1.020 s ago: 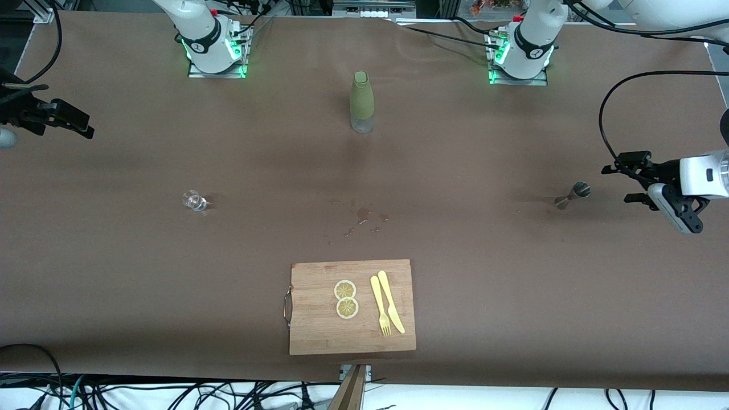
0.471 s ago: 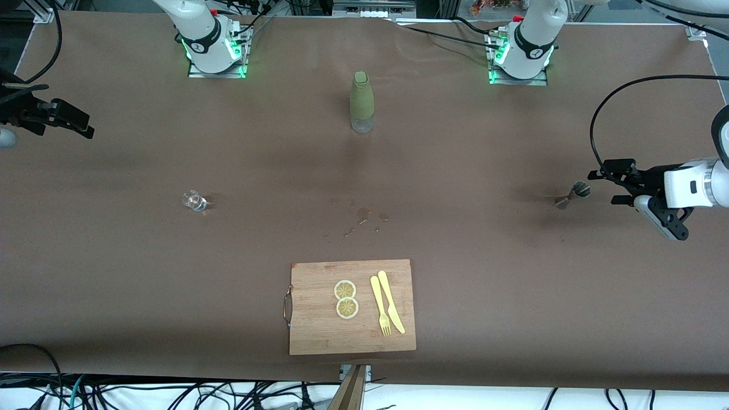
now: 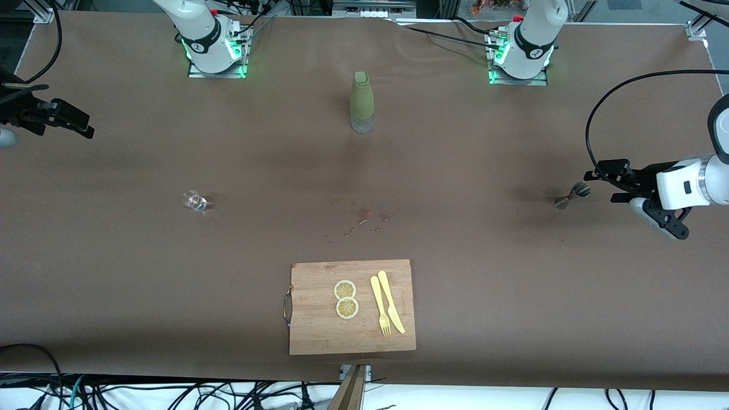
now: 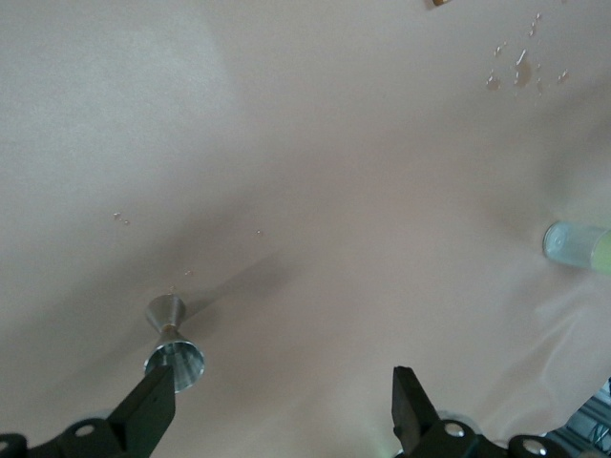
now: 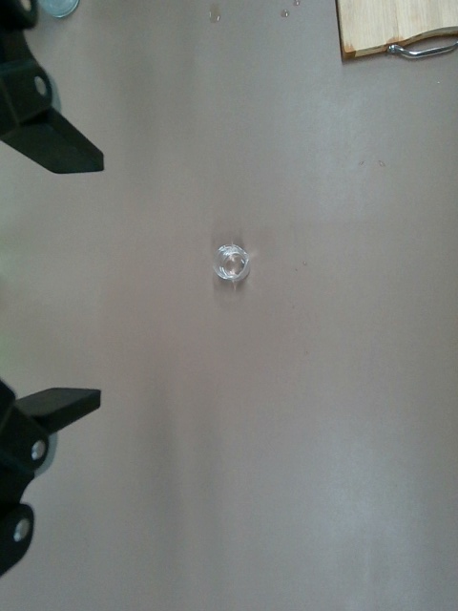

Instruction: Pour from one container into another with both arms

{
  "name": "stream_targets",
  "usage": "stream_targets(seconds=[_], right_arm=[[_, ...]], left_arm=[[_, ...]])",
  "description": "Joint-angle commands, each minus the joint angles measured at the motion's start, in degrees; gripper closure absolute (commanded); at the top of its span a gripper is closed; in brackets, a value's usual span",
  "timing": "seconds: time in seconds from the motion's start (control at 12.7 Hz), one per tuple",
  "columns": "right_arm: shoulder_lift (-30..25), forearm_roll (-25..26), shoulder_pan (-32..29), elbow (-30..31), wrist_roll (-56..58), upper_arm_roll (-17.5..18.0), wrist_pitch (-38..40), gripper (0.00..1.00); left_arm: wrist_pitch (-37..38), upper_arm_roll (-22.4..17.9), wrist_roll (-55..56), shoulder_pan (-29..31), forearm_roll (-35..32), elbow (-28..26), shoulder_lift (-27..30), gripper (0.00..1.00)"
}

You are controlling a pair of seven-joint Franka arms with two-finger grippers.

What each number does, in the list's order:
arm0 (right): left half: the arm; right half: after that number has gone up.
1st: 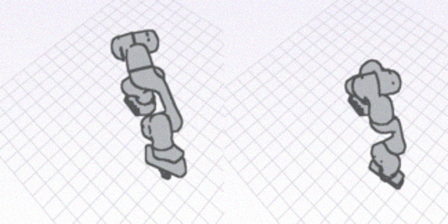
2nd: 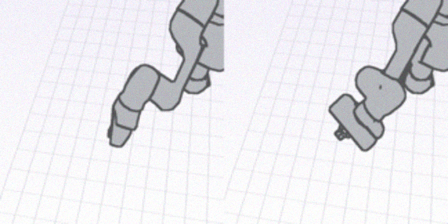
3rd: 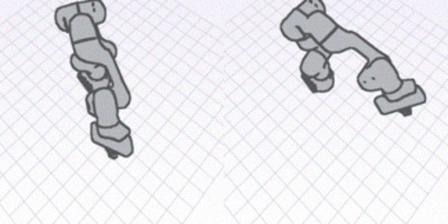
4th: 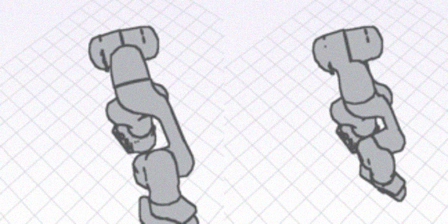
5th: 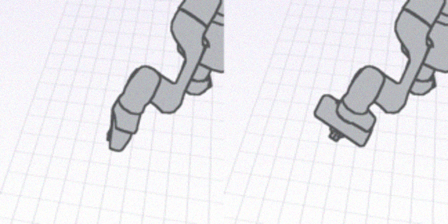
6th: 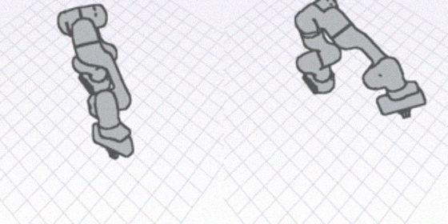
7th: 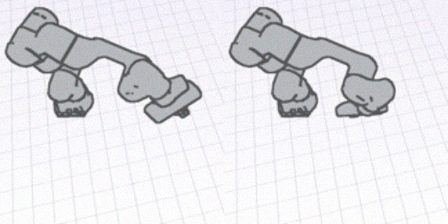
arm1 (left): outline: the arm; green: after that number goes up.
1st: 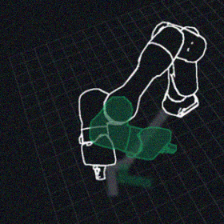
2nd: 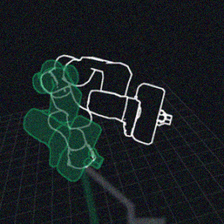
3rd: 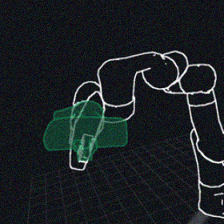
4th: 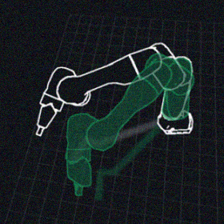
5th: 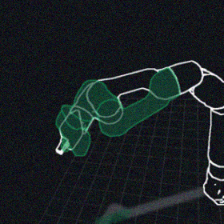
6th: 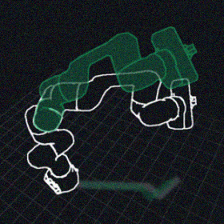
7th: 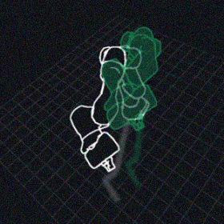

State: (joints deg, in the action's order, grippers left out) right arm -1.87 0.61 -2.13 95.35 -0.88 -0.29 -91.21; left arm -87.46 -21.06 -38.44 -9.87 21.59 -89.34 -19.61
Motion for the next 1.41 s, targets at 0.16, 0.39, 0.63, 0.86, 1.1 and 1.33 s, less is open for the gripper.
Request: stream_targets(seconds=[0.16, 0.39, 0.63, 0.86, 1.1, 1.33], right_arm=[[-0.3, -0.8, -0.2, -0.6, 0.4, 0.0, 0.3, 0.0], [-0.3, -0.9, -0.2, -0.6, 0.4, -0.1, 0.2, 0.0], [-0.3, -0.9, -0.2, -0.6, 0.4, -0.1, 0.2, 0.0], [-0.3, -0.9, -0.2, -0.6, 0.4, -0.1, 0.2, 0.0], [-0.3, -0.9, -0.2, -0.6, 0.4, -0.1, 0.2, 0.0], [-0.3, -0.9, -0.2, -0.6, 0.4, -0.1, 0.2, 0.0]], left_arm=[[-0.4, 13.3, 13.6, 8.3, -9.1, -0.5, 4.8, 0.0], [1.5, 19.0, 25.0, 9.3, -17.0, 0.0, 5.6, 0.0], [3.3, 18.7, 28.3, 9.1, -17.2, -0.1, 7.8, 0.0], [5.8, 18.8, 33.2, 9.2, -17.5, -0.3, 10.4, 0.0], [7.7, 19.3, 33.6, 9.4, -19.9, -1.6, 16.0, 0.0], [7.8, 19.0, 33.3, 9.1, -20.1, -1.0, 17.3, 0.0]])
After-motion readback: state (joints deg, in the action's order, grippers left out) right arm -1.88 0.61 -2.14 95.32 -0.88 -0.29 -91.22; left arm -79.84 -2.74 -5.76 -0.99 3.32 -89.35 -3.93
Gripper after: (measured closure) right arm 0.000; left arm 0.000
